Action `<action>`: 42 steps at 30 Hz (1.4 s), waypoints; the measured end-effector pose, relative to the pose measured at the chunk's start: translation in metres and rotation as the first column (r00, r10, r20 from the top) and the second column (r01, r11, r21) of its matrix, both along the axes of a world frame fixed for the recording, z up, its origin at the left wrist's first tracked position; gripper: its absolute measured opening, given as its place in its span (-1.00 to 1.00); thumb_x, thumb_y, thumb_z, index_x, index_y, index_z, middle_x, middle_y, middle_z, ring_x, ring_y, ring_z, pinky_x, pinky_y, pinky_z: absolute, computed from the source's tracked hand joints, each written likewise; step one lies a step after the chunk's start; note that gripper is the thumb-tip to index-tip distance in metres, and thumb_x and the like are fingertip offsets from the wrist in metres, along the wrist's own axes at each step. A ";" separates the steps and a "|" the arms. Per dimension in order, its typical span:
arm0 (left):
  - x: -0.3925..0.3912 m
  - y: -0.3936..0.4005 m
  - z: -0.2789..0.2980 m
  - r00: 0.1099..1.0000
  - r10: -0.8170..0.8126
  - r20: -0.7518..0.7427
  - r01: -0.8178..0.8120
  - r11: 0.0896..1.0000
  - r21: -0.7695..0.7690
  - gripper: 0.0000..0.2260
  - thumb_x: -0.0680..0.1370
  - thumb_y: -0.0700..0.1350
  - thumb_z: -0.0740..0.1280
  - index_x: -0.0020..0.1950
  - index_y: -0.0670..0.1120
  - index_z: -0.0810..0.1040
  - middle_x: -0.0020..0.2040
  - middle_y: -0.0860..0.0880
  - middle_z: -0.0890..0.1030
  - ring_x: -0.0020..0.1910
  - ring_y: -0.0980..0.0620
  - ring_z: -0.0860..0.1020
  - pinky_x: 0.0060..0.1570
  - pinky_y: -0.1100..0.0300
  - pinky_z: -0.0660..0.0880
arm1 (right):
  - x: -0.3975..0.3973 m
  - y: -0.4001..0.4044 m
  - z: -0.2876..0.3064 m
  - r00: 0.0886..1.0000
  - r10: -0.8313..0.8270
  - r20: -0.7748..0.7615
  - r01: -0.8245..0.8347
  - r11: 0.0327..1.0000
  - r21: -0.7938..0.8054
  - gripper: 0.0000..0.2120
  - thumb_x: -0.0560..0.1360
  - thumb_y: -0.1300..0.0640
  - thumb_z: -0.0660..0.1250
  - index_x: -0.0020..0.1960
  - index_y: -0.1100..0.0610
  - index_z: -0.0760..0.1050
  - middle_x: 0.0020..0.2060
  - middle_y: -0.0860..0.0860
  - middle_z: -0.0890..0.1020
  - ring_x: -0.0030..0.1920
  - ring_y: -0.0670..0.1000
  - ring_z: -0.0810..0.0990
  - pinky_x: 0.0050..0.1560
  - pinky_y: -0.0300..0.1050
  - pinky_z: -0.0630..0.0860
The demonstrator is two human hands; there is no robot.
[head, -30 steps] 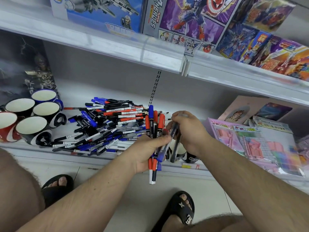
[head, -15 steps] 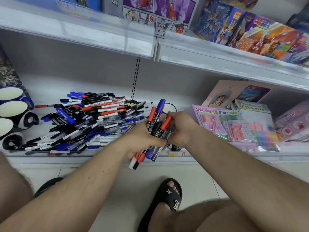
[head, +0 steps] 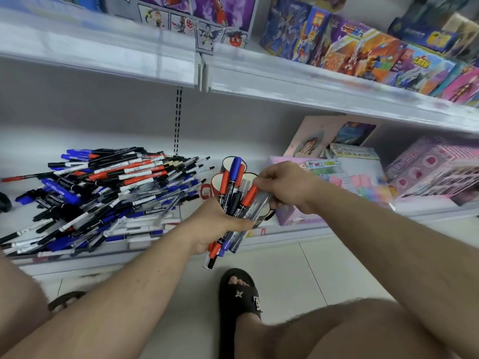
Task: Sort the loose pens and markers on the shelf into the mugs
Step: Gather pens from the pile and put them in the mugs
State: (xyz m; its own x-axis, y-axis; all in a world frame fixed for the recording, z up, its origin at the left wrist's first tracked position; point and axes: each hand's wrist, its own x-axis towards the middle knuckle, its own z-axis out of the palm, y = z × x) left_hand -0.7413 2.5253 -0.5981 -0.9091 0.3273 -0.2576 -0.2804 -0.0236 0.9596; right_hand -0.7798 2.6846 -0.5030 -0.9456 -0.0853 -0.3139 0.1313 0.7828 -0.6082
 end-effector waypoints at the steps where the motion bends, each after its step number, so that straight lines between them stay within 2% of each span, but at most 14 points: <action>1: 0.000 -0.003 -0.004 1.000 0.016 0.008 -0.016 1.000 -0.003 -0.82 0.43 -0.30 0.50 -0.06 -0.06 0.66 -0.14 0.01 0.72 -0.16 0.11 0.67 -0.11 0.24 0.53 | -0.002 0.004 -0.002 1.000 0.025 -0.005 -0.025 0.999 0.029 -0.79 0.60 0.10 0.32 -0.05 0.23 0.62 -0.35 0.14 0.61 -0.43 -0.01 0.54 -0.27 -0.12 0.51; 5: -0.008 -0.017 -0.011 0.976 0.175 0.133 -0.185 0.980 0.070 -0.95 0.51 -0.26 0.44 -0.14 -0.20 0.60 -0.36 -0.08 0.60 -0.46 0.07 0.55 -0.45 0.25 0.47 | -0.024 0.027 -0.010 0.996 -0.045 -0.083 0.043 0.999 -0.030 -0.82 0.58 0.19 0.33 -0.11 0.27 0.62 -0.35 0.12 0.60 -0.50 -0.08 0.52 -0.39 -0.19 0.50; 7: -0.013 -0.023 -0.014 0.947 0.249 0.203 -0.275 0.955 0.111 -0.92 0.53 -0.26 0.41 -0.05 -0.28 0.59 -0.35 -0.14 0.57 -0.47 0.03 0.52 -0.52 0.25 0.45 | -0.041 0.044 -0.018 0.975 -0.175 -0.137 0.166 0.983 -0.073 -0.83 0.57 0.20 0.34 -0.17 0.21 0.61 -0.34 0.13 0.61 -0.48 -0.02 0.55 -0.39 -0.16 0.54; 10: -0.019 -0.023 -0.021 0.914 0.318 0.252 -0.357 0.926 0.124 -0.90 0.54 -0.25 0.41 -0.01 -0.27 0.59 -0.32 -0.16 0.56 -0.47 0.02 0.52 -0.54 0.22 0.47 | -0.066 0.075 -0.040 0.940 -0.267 -0.213 0.283 0.958 0.044 -0.83 0.58 0.20 0.30 -0.14 0.21 0.61 -0.32 0.15 0.66 -0.37 0.08 0.63 -0.18 -0.01 0.65; 13: -0.022 -0.018 -0.029 0.889 0.333 0.314 -0.387 0.914 0.126 -0.91 0.55 -0.23 0.40 -0.08 -0.26 0.58 -0.36 -0.14 0.55 -0.54 0.05 0.50 -0.57 0.20 0.47 | -0.085 0.091 -0.071 0.933 -0.301 -0.200 0.330 0.934 0.135 -0.82 0.58 0.22 0.28 -0.06 0.24 0.64 -0.21 0.18 0.69 -0.18 0.16 0.69 -0.03 0.08 0.65; 15: -0.027 -0.016 -0.034 0.877 0.353 0.327 -0.409 0.904 0.122 -0.91 0.55 -0.23 0.39 -0.09 -0.26 0.58 -0.32 -0.16 0.55 -0.55 0.05 0.50 -0.57 0.22 0.47 | -0.096 0.093 -0.092 0.938 -0.288 -0.196 0.325 0.924 0.199 -0.83 0.57 0.20 0.28 -0.05 0.21 0.64 -0.17 0.16 0.69 -0.13 0.17 0.69 -0.09 0.05 0.66; 18: -0.036 -0.015 -0.044 0.855 0.400 0.330 -0.451 0.888 0.091 -0.90 0.55 -0.18 0.42 -0.06 -0.23 0.62 -0.28 -0.15 0.60 -0.48 0.03 0.54 -0.49 0.19 0.50 | -0.109 0.089 -0.121 0.954 -0.261 -0.150 0.293 0.917 0.271 -0.82 0.58 0.21 0.25 -0.03 0.17 0.64 -0.14 0.10 0.69 -0.14 0.10 0.67 -0.35 -0.15 0.54; 22: -0.045 -0.018 -0.054 0.839 0.437 0.323 -0.491 0.865 0.104 -0.92 0.54 -0.19 0.42 -0.13 -0.17 0.62 -0.35 -0.07 0.60 -0.42 0.04 0.55 -0.37 0.16 0.51 | -0.122 0.088 -0.156 0.944 -0.309 -0.116 0.328 0.919 0.221 -0.84 0.55 0.19 0.31 0.02 0.13 0.67 -0.10 0.06 0.68 -0.10 0.10 0.65 -0.11 -0.09 0.60; 26: -0.046 -0.020 -0.060 0.838 0.453 0.304 -0.501 0.860 0.100 -0.94 0.53 -0.20 0.42 -0.14 -0.16 0.61 -0.39 -0.02 0.62 -0.37 0.05 0.56 -0.30 0.15 0.54 | -0.124 0.085 -0.184 0.938 -0.347 -0.003 0.345 0.932 0.112 -0.90 0.48 0.20 0.41 -0.06 0.04 0.66 -0.08 0.08 0.71 -0.12 0.14 0.68 -0.07 0.03 0.66; 30: -0.044 -0.025 -0.062 0.847 0.417 0.330 -0.476 0.872 0.119 -0.95 0.55 -0.20 0.39 -0.09 -0.17 0.60 -0.38 -0.02 0.59 -0.37 0.06 0.56 -0.28 0.13 0.51 | -0.117 0.082 -0.196 0.945 -0.325 0.024 0.321 0.940 0.113 -0.79 0.45 0.17 0.48 0.08 0.06 0.66 0.01 0.06 0.67 -0.09 0.08 0.65 -0.30 -0.18 0.54; 34: -0.040 -0.026 -0.061 0.868 0.374 0.326 -0.436 0.888 0.143 -0.93 0.55 -0.20 0.39 -0.12 -0.17 0.62 -0.36 -0.05 0.59 -0.37 0.04 0.55 -0.26 0.11 0.51 | -0.115 0.082 -0.192 0.951 -0.310 0.013 0.305 0.941 0.147 -0.65 0.42 0.10 0.51 0.20 0.08 0.63 0.12 0.04 0.65 -0.01 0.07 0.63 -0.07 -0.11 0.60; 38: -0.033 -0.025 -0.053 0.884 0.341 0.321 -0.412 0.893 0.184 -0.93 0.55 -0.23 0.37 -0.10 -0.21 0.59 -0.36 -0.07 0.57 -0.40 0.05 0.54 -0.33 0.16 0.52 | -0.108 0.081 -0.164 0.978 -0.205 0.041 0.182 0.931 0.317 -0.45 0.44 -0.01 0.49 0.38 0.10 0.49 0.27 0.05 0.58 0.05 0.09 0.60 -0.06 -0.15 0.51; 40: -0.027 -0.026 -0.046 0.894 0.318 0.315 -0.388 0.901 0.192 -0.92 0.56 -0.22 0.37 -0.10 -0.22 0.58 -0.37 -0.10 0.56 -0.41 0.02 0.52 -0.32 0.14 0.51 | -0.105 0.072 -0.141 0.993 -0.119 0.006 0.107 0.916 0.387 -0.44 0.48 -0.04 0.44 0.41 0.12 0.44 0.26 0.07 0.58 0.13 0.11 0.58 0.04 -0.16 0.50; 42: -0.022 -0.026 -0.038 0.906 0.293 0.307 -0.360 0.912 0.194 -0.91 0.55 -0.21 0.38 -0.12 -0.22 0.58 -0.39 -0.11 0.57 -0.43 0.01 0.51 -0.32 0.15 0.51 | -0.099 0.056 -0.113 0.997 -0.062 -0.042 0.073 0.938 0.338 -0.50 0.48 -0.03 0.42 0.37 0.11 0.49 0.17 0.07 0.63 0.12 0.10 0.61 0.13 -0.11 0.54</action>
State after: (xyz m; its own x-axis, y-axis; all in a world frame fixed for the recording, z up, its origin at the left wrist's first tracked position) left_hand -0.7632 2.4989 -0.6357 -0.8840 0.1064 -0.4552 -0.4593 -0.3784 0.8036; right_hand -0.8790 2.7403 -0.6158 -0.9550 0.0857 -0.2838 0.1768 0.9331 -0.3132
